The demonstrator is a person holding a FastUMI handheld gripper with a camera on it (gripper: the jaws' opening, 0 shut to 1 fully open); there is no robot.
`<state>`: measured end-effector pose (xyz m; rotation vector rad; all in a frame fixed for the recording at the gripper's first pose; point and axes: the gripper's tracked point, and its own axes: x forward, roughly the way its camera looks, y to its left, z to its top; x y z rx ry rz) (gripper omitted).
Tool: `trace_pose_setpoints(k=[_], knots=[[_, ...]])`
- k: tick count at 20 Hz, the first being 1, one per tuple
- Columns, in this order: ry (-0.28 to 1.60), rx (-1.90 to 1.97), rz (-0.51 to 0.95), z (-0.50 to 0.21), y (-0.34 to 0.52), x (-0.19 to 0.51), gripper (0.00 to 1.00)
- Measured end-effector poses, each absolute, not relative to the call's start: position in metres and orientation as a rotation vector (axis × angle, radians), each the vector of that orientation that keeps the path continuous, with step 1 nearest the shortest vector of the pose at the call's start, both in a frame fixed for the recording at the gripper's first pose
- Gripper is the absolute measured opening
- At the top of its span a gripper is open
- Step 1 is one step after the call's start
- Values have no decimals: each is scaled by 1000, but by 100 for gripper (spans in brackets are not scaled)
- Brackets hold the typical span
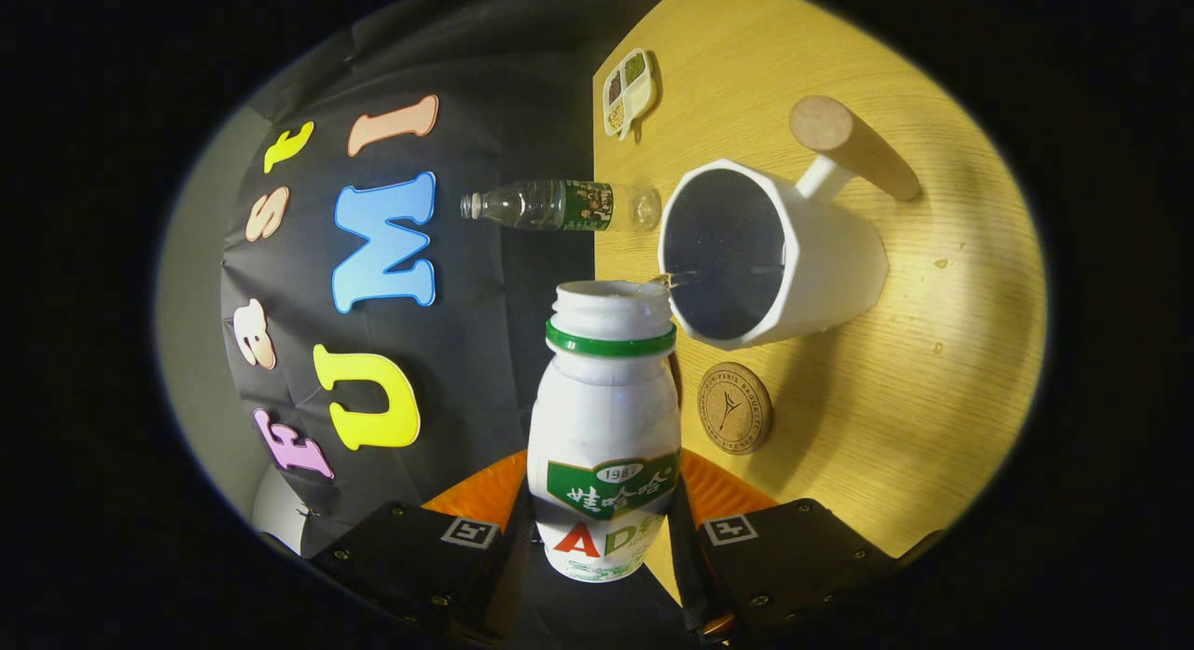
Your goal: Take the bottle from table, then pour the juice into the cup, finally place the bottle on the coaster
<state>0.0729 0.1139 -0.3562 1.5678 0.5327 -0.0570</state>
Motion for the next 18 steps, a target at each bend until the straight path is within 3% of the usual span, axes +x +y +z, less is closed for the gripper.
trace_pose_setpoints(k=[18], knots=[[575, 1617, -82, -360, 118, 80, 65]])
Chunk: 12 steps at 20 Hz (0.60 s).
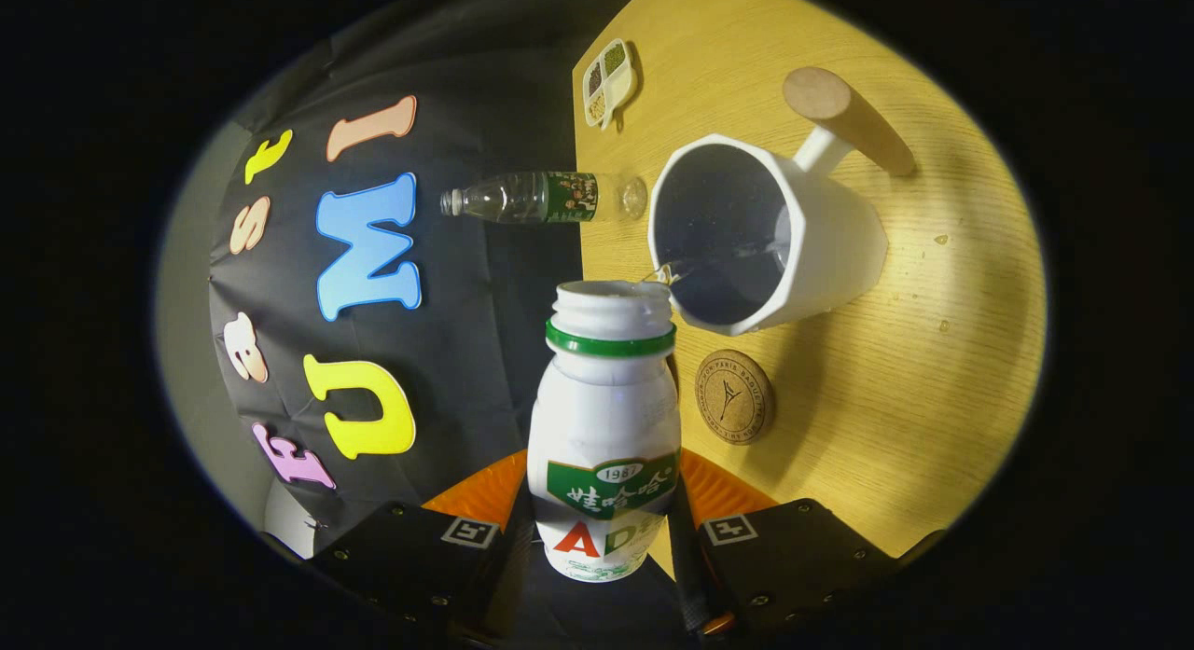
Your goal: Take the bottle from table, then pour the juice into the cup, finally place the bottle on the coaster
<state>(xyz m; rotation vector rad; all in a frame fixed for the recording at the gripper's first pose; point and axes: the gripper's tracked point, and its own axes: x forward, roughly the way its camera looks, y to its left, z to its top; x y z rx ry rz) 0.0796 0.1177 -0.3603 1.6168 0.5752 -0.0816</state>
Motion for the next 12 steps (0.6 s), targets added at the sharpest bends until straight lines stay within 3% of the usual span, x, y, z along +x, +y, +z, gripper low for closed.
trace_pose_setpoints(k=[12], knots=[[604, 1652, -112, -368, 113, 78, 65]])
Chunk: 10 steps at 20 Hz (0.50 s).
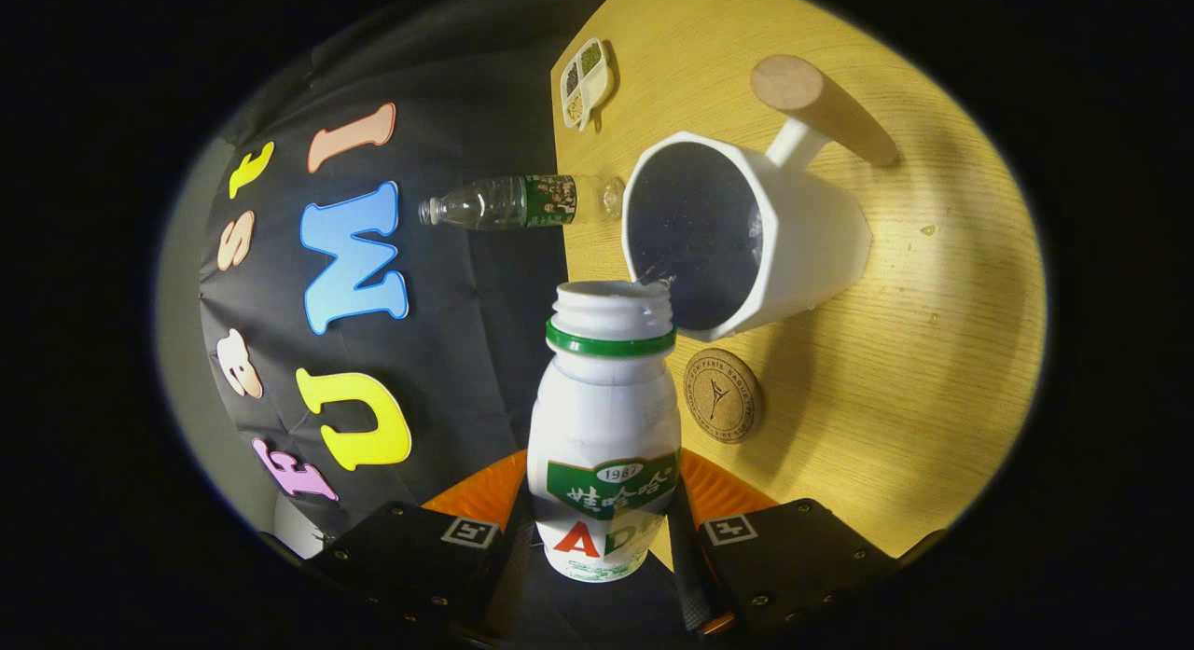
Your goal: Take the bottle from table, then pour the juice into the cup, finally place the bottle on the coaster
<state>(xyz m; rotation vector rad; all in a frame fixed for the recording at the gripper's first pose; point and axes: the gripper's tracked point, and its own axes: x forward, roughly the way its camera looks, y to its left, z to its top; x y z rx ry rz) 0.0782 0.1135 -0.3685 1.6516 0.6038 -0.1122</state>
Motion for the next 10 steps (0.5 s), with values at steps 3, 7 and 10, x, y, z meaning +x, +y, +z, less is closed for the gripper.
trace_pose_setpoints(k=[3, 7, 10], knots=[[604, 1652, -106, -366, 113, 82, 65], [597, 1664, -104, -362, 114, 85, 65], [610, 1660, -92, -363, 115, 85, 65]])
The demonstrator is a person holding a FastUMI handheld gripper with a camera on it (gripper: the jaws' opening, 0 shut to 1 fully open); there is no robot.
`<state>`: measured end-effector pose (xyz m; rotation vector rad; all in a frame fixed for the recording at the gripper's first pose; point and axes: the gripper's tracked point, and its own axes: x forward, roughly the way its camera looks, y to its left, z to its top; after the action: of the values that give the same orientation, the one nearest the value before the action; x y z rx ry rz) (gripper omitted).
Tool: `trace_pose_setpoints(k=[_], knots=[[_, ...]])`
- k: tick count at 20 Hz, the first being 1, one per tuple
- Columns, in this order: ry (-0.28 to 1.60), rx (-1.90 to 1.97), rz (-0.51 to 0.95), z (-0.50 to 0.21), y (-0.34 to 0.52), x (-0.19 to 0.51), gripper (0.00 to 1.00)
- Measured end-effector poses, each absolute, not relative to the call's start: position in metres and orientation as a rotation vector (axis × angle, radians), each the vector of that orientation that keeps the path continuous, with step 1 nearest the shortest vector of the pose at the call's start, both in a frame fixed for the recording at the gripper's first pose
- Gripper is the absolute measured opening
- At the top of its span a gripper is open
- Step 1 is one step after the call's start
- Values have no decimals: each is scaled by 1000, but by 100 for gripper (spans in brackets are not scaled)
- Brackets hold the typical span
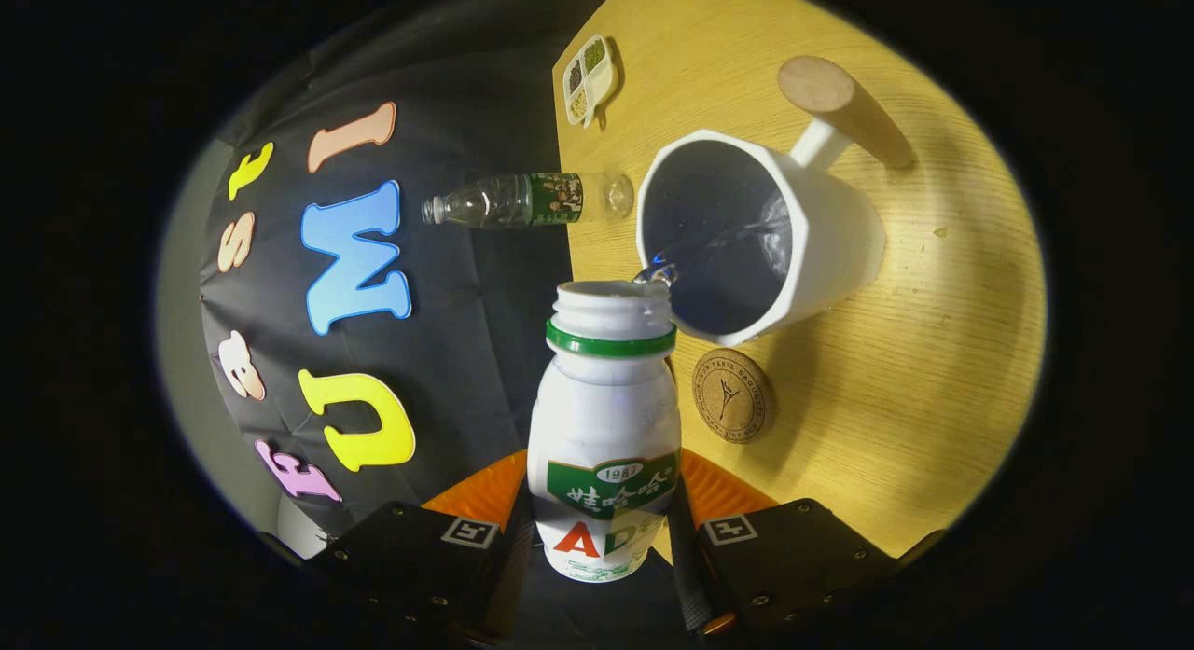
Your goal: Take the bottle from table, then pour the juice into the cup, finally place the bottle on the coaster
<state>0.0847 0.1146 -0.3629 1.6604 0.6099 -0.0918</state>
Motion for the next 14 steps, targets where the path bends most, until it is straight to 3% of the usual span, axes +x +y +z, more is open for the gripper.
trace_pose_setpoints(k=[14], knots=[[594, 1680, -88, -357, 110, 90, 65]])
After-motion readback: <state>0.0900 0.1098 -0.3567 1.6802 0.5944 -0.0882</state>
